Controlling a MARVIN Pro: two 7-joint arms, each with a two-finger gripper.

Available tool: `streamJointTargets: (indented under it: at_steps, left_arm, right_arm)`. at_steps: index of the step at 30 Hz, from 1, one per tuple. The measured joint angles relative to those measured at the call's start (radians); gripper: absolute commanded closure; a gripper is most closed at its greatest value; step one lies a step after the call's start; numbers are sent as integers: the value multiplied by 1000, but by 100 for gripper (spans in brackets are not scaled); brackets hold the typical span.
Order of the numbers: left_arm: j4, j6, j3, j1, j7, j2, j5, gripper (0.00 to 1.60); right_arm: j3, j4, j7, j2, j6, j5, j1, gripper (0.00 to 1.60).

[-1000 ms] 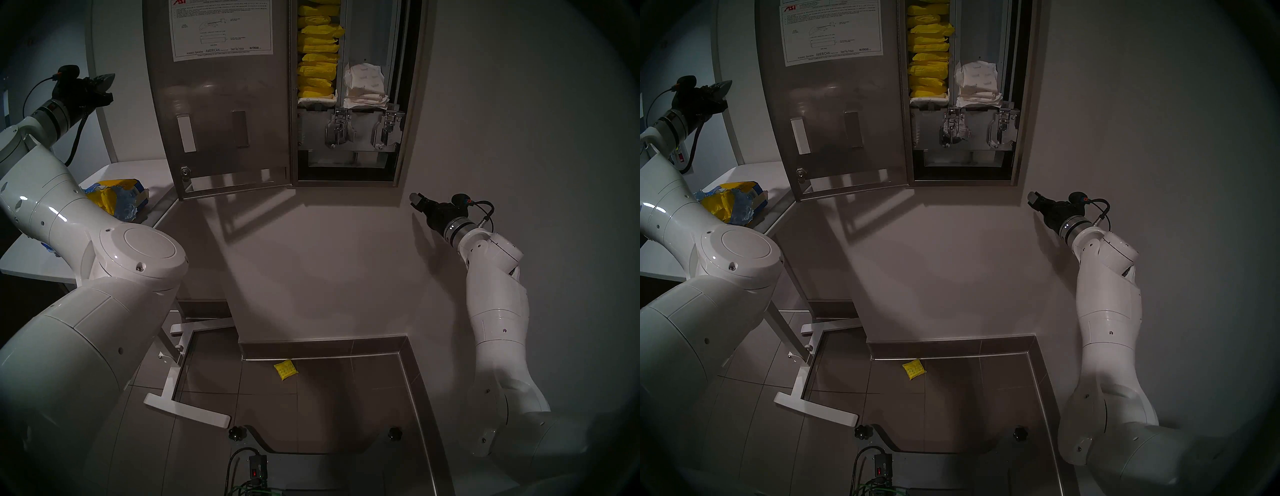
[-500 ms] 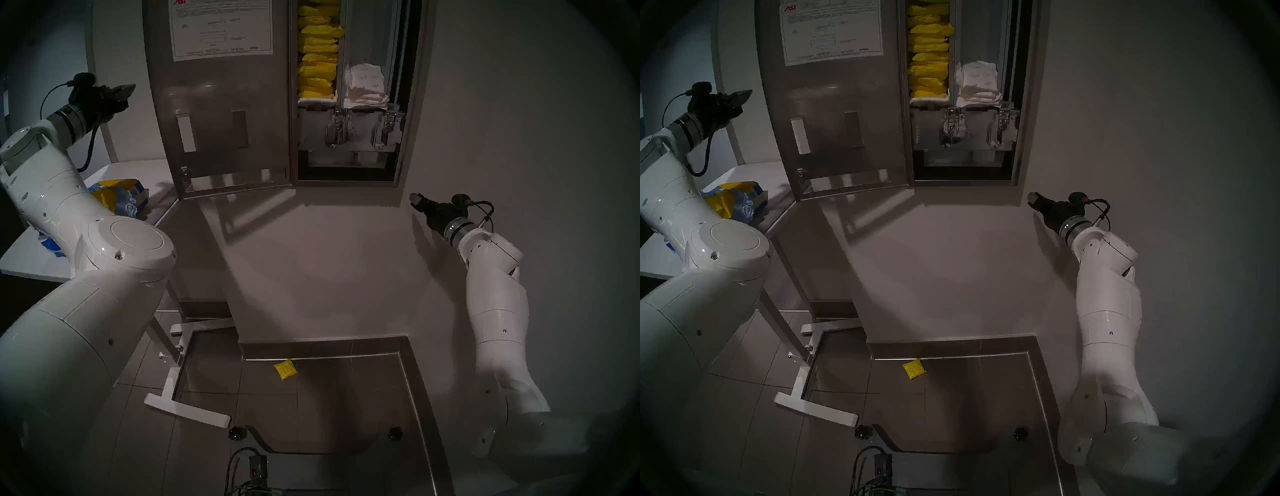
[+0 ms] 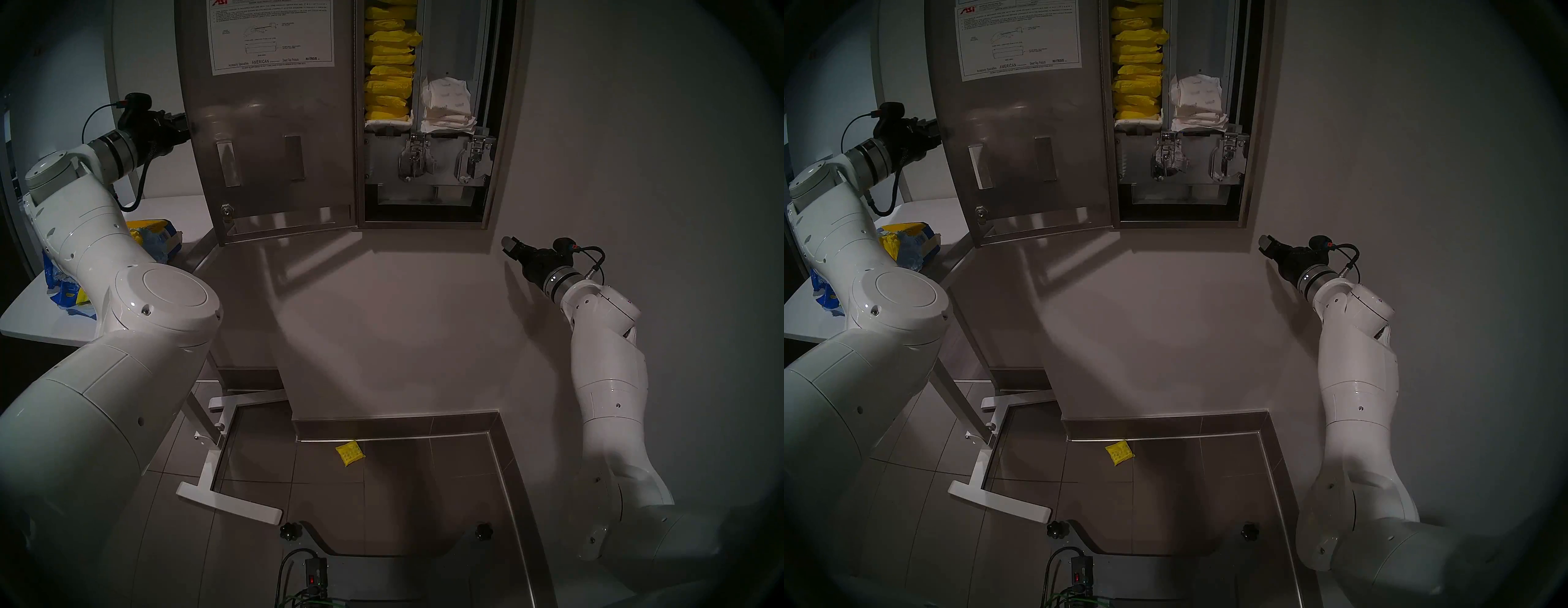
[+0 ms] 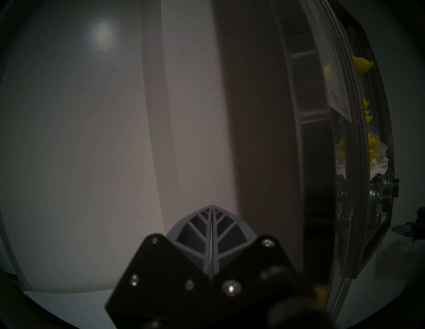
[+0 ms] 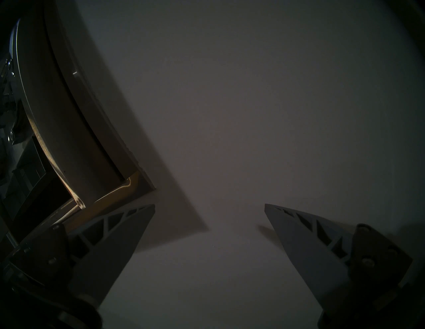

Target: Open the dispenser door, put the pads inside, close the door

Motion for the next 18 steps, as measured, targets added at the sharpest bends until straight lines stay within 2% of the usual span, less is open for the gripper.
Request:
streamJointTargets:
  at_steps: [8, 13, 18]
  left_arm:
    - [-36, 4, 10, -2, -42, -5, -16, 160]
    - [-92, 42, 27, 0, -51, -10, -47, 160]
    - [-161, 110, 44, 10, -52, -26, -93, 160]
  right_arm:
    - [-1, 0, 0, 0, 0, 1, 0, 0]
    - [-1, 1, 0, 0, 0, 2, 0, 0]
    - [-2, 2, 0, 1, 0, 2, 0, 0]
